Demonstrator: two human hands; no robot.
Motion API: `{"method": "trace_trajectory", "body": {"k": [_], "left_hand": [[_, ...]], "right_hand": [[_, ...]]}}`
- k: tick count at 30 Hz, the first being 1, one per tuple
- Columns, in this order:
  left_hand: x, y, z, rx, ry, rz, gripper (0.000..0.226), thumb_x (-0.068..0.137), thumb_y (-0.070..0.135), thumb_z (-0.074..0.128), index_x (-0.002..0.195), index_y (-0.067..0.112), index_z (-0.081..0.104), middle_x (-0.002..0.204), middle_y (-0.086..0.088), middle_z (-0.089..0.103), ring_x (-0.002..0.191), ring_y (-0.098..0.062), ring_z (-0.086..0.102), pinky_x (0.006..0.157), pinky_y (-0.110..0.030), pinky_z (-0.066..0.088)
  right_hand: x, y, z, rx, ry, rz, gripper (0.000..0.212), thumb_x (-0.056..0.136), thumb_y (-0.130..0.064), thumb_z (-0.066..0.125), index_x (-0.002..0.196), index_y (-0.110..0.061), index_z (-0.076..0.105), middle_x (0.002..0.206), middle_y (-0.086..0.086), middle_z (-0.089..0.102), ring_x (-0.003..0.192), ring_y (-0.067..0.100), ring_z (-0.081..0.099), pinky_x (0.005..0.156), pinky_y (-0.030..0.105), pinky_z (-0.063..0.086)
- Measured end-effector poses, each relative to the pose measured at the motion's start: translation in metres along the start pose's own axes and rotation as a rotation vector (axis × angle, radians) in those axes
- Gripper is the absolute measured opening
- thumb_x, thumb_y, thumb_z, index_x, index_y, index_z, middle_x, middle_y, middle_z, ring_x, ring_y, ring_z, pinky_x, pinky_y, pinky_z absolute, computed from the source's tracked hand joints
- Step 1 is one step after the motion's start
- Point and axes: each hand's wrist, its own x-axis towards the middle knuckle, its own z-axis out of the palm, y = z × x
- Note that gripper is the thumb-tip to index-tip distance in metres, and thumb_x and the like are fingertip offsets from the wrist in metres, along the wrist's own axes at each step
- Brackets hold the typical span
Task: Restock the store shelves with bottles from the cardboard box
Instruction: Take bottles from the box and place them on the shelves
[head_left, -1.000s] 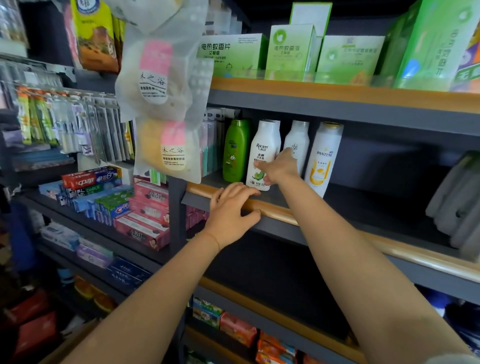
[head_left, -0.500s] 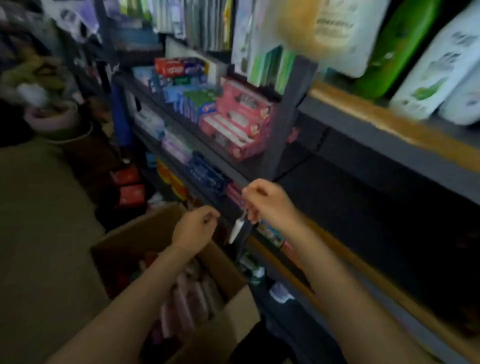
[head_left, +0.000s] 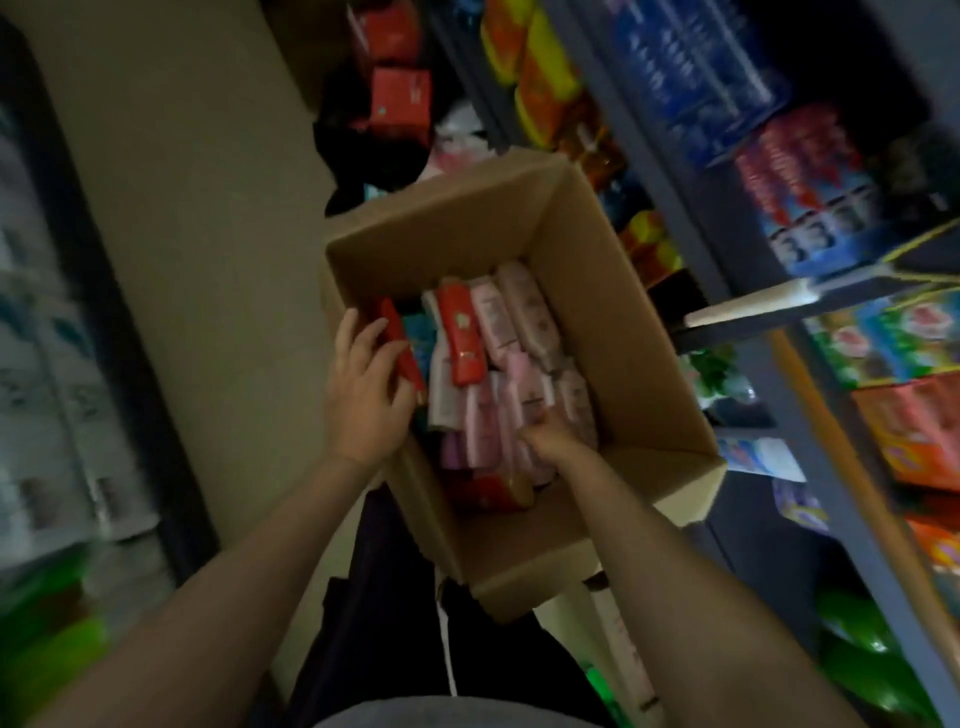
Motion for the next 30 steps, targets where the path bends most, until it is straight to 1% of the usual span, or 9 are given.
{"method": "trace_trajectory", "body": {"k": [1, 2, 9, 12, 15, 19, 24, 28, 30], "left_hand": [[0.001, 0.001, 0.001, -0.052, 0.014, 0.0, 0.05, 0.086, 0.035, 0.045, 0.122, 0.009, 0.068, 0.147, -0.014, 0.05, 0.151, -0.031, 0.016, 0.12, -0.039, 0.012], [0.002, 0.002, 0.003, -0.098, 0.035, -0.004, 0.048, 0.086, 0.034, 0.045, 0.121, 0.01, 0.068, 0.145, -0.013, 0.051, 0.151, -0.03, 0.016, 0.119, -0.039, 0.012], [0.0, -0.006, 0.016, -0.259, 0.114, -0.001, 0.037, 0.088, 0.028, 0.049, 0.114, 0.012, 0.07, 0.14, -0.008, 0.055, 0.149, -0.013, 0.008, 0.116, -0.04, 0.013], [0.001, -0.005, 0.016, -0.289, 0.145, 0.027, 0.034, 0.087, 0.023, 0.049, 0.11, 0.011, 0.071, 0.135, -0.009, 0.057, 0.148, -0.013, 0.01, 0.116, -0.035, 0.014], [0.002, -0.005, 0.017, -0.28, 0.169, 0.026, 0.032, 0.087, 0.021, 0.049, 0.106, 0.011, 0.072, 0.133, -0.008, 0.058, 0.148, -0.012, 0.01, 0.116, -0.028, 0.011], [0.0, -0.003, 0.018, -0.254, 0.168, 0.016, 0.03, 0.087, 0.022, 0.05, 0.104, 0.013, 0.073, 0.134, -0.007, 0.058, 0.149, -0.015, 0.012, 0.11, -0.032, 0.015], [0.0, -0.002, 0.013, -0.204, 0.123, 0.012, 0.024, 0.088, 0.019, 0.055, 0.104, 0.014, 0.072, 0.136, -0.007, 0.057, 0.15, -0.018, 0.012, 0.112, -0.037, 0.014], [-0.003, 0.014, 0.002, -0.036, 0.019, -0.072, 0.033, 0.088, 0.03, 0.056, 0.113, 0.014, 0.068, 0.148, -0.012, 0.048, 0.151, -0.03, 0.016, 0.121, -0.049, 0.008], [-0.005, 0.045, -0.013, -0.205, -0.052, -0.173, 0.044, 0.088, 0.041, 0.054, 0.119, 0.013, 0.065, 0.148, -0.014, 0.046, 0.146, -0.03, 0.028, 0.121, -0.044, 0.016]], "right_hand": [[0.008, 0.004, 0.009, -0.016, 0.034, 0.027, 0.043, 0.091, -0.02, 0.061, 0.13, -0.003, 0.052, 0.127, 0.016, 0.06, 0.114, 0.032, 0.06, 0.091, 0.034, 0.048], [0.013, 0.005, 0.015, 0.009, 0.058, 0.05, 0.054, 0.088, -0.02, 0.065, 0.136, -0.002, 0.047, 0.134, 0.016, 0.057, 0.12, 0.033, 0.056, 0.095, 0.034, 0.046], [0.052, 0.011, 0.03, 0.025, 0.161, 0.145, 0.049, 0.088, -0.013, 0.071, 0.131, -0.002, 0.05, 0.135, 0.016, 0.056, 0.123, 0.032, 0.054, 0.086, 0.028, 0.042], [0.062, 0.015, 0.035, 0.011, 0.141, 0.155, 0.059, 0.079, -0.014, 0.08, 0.129, -0.002, 0.05, 0.133, 0.016, 0.058, 0.121, 0.032, 0.056, 0.084, 0.029, 0.044], [0.068, 0.018, 0.037, -0.051, 0.149, 0.135, 0.069, 0.07, -0.021, 0.088, 0.126, -0.003, 0.052, 0.13, 0.016, 0.06, 0.118, 0.032, 0.058, 0.091, 0.036, 0.051], [0.069, 0.019, 0.04, 0.005, 0.031, 0.146, 0.089, 0.064, -0.032, 0.088, 0.137, -0.006, 0.044, 0.136, 0.015, 0.053, 0.12, 0.033, 0.056, 0.094, 0.044, 0.053], [0.04, 0.0, 0.039, 0.319, -0.114, 0.075, 0.055, 0.081, -0.02, 0.072, 0.131, -0.007, 0.055, 0.111, 0.01, 0.066, 0.098, 0.026, 0.065, 0.085, 0.038, 0.055], [-0.017, -0.034, -0.001, 0.533, -0.255, -0.101, 0.051, 0.078, -0.019, 0.077, 0.127, -0.016, 0.061, 0.109, 0.01, 0.072, 0.101, 0.028, 0.069, 0.091, 0.047, 0.056], [-0.062, -0.047, -0.03, 0.678, -0.271, -0.198, 0.061, 0.073, -0.036, 0.083, 0.127, -0.017, 0.062, 0.112, 0.01, 0.073, 0.103, 0.028, 0.07, 0.09, 0.045, 0.056]]}}
